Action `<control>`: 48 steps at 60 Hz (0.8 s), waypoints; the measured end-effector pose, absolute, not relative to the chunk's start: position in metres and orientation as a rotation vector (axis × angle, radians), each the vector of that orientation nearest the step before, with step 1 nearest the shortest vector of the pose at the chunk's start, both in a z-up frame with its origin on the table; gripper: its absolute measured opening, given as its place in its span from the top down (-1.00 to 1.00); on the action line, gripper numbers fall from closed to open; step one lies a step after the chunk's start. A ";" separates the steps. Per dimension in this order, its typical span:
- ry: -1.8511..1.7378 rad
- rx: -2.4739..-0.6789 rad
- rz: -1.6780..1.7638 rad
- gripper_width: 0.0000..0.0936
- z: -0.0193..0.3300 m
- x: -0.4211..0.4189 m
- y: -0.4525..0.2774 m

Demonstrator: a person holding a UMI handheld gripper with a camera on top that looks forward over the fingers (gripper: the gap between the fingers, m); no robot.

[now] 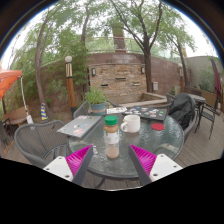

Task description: Pour water

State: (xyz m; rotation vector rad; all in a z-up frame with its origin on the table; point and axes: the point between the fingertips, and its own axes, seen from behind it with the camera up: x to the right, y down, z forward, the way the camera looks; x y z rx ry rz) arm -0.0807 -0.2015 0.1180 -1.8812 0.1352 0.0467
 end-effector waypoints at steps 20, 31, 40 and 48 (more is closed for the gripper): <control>0.089 -1.784 -0.085 -0.65 0.062 -0.073 -0.060; 0.059 -1.820 -0.161 0.11 0.046 -0.074 -0.048; -0.111 -1.892 -0.061 0.32 0.051 -0.106 -0.039; -0.157 -1.840 0.092 0.40 0.112 -0.120 -0.011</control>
